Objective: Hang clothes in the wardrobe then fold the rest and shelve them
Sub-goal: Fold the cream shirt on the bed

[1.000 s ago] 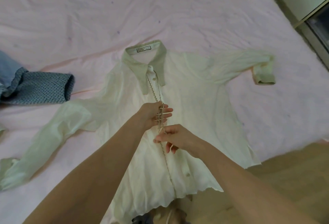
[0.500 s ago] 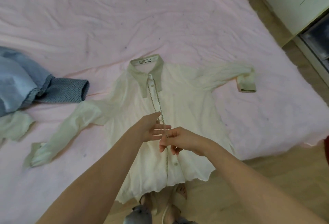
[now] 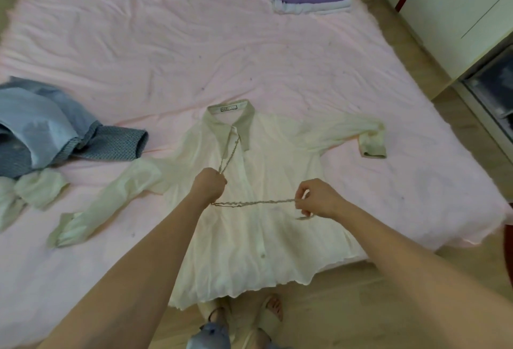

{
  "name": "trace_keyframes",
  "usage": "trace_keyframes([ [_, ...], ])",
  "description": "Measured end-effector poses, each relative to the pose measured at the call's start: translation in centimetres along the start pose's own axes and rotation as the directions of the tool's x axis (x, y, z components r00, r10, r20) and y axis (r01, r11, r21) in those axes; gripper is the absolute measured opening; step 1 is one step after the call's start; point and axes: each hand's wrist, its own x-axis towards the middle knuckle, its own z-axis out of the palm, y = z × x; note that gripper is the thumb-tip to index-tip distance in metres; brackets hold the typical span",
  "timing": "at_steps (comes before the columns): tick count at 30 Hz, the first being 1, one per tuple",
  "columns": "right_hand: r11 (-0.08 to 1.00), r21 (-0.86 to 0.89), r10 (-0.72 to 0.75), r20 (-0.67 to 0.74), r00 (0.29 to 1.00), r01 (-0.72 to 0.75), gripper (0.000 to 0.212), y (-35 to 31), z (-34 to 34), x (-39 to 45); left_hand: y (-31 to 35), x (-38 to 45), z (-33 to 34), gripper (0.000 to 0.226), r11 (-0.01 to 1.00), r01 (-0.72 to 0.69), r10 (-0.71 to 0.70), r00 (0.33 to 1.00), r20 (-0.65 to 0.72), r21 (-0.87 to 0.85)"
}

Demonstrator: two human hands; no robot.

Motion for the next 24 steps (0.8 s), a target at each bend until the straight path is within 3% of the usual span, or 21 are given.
trace_keyframes([
  [4, 0.999, 0.001, 0.049, -0.110, 0.993, -0.049, 0.017, 1.4, -0.9, 2.7, -1.7, 1.9, 1.7, 0.021, 0.992, -0.029, 0.026, 0.999, 0.024, 0.121],
  [7, 0.999, 0.033, 0.018, -0.016, 1.000, -0.018, 0.029, 1.2, 0.5, 4.6, -3.2, 3.1, 2.8, 0.014, 0.973, -0.021, 0.002, 0.997, 0.079, 0.232],
  [11, 0.995, -0.098, 0.020, 0.041, 0.999, -0.016, 0.029, 1.9, 4.1, 8.6, -5.9, 4.8, 4.0, 0.013, 0.936, -0.012, -0.046, 0.987, 0.157, 0.352],
  [15, 0.965, -0.259, 0.059, 0.057, 0.997, -0.042, 0.035, 3.0, 5.6, 10.5, -7.2, 5.9, 3.7, 0.036, 0.820, -0.081, -0.014, 0.987, 0.161, 0.567],
  [21, 0.983, -0.157, 0.069, -0.142, 0.988, -0.091, 0.024, 3.9, 2.8, 11.2, -1.3, 7.5, 2.7, 0.037, 0.707, -0.318, 0.254, 0.948, 0.192, 0.632],
  [24, 0.990, -0.039, 0.117, -0.328, 0.937, -0.137, 0.025, 5.3, -0.9, 12.8, 3.7, 9.2, 4.5, 0.035, 0.681, -0.401, 0.365, 0.911, 0.192, 0.613],
])
